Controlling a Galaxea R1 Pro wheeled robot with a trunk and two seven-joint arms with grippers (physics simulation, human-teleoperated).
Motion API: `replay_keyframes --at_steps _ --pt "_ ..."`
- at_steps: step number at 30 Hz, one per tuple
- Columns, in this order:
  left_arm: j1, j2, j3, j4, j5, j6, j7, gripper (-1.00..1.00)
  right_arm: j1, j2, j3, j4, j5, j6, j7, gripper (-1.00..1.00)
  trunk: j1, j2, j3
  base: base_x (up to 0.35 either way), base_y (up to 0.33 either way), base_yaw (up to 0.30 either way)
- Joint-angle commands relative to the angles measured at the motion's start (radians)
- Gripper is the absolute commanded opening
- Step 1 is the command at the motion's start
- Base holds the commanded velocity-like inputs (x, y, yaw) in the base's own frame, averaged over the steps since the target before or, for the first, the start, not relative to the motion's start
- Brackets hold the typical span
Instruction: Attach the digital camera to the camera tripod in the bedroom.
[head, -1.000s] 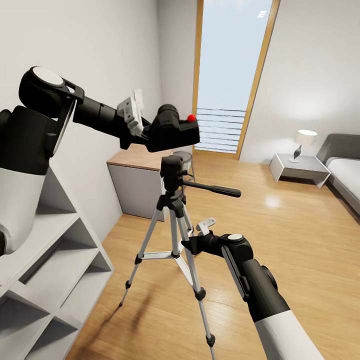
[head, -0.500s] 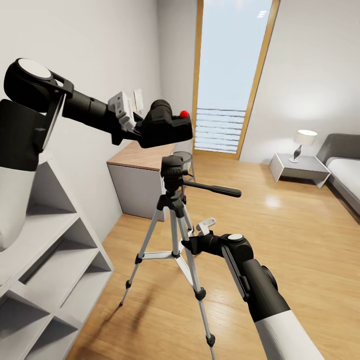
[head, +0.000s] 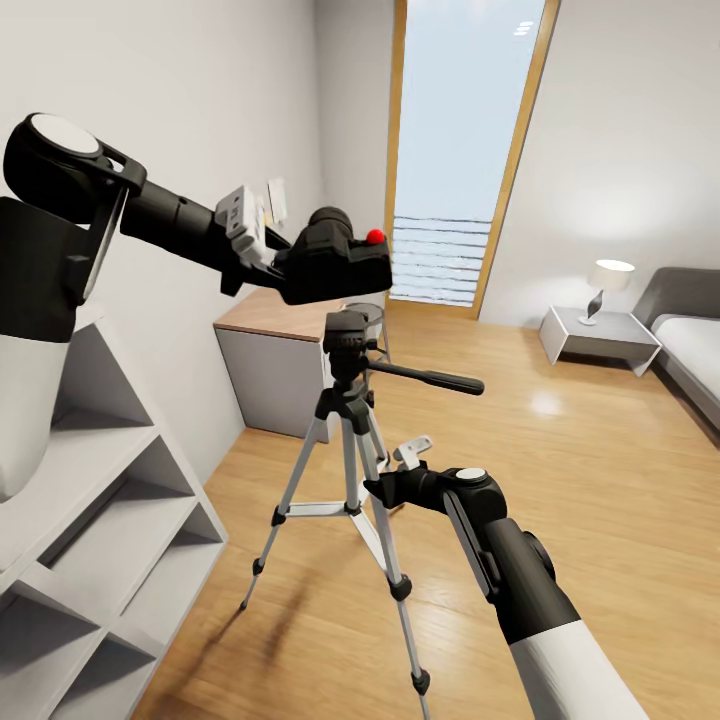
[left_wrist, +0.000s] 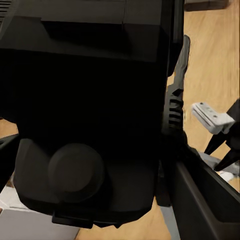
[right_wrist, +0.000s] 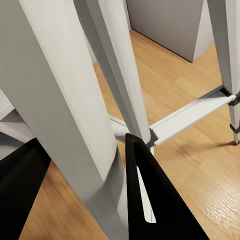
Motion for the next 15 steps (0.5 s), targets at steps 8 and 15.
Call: replay_keyframes --at_steps 8,15 --pt "-0.001 0.004 -0.002 -0.004 0.048 0.013 -0.014 -1.00 -0.001 0.001 -0.002 0.000 0.051 -0.011 0.006 -1.00 0.001 -0.002 -0.002 0.000 0.000 0.000" --pt "-0.001 0.006 -0.037 0.001 0.061 0.022 -0.004 -1.00 -0.001 0.000 -0.002 0.000 0.051 -0.011 0.006 -1.00 0.001 -0.002 -0.002 0.000 0.000 0.000"
